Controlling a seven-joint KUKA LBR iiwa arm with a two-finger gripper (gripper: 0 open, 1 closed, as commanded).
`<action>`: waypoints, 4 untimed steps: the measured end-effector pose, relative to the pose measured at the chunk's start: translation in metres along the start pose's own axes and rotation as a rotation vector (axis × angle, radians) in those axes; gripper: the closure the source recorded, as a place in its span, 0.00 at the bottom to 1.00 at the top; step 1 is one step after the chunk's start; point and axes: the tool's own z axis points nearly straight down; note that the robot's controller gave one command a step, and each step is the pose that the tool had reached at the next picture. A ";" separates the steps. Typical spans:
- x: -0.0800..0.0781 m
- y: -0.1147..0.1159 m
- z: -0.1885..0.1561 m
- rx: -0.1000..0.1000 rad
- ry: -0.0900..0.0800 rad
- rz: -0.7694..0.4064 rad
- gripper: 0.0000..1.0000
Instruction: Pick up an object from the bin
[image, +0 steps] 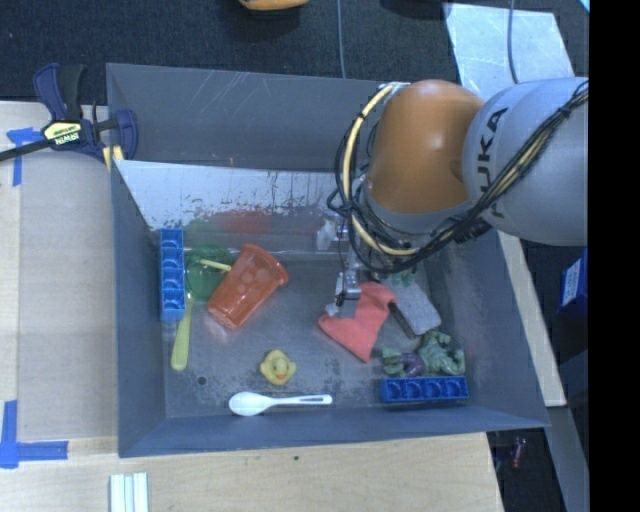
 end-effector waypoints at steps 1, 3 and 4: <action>-0.002 0.000 -0.005 0.000 -0.008 0.001 0.00; 0.019 -0.058 0.069 -0.001 -0.006 0.048 0.00; 0.015 -0.078 0.071 0.001 -0.012 -0.148 0.00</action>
Offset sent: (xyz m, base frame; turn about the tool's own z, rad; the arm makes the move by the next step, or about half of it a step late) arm -0.0216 -0.0513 -0.0801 0.0282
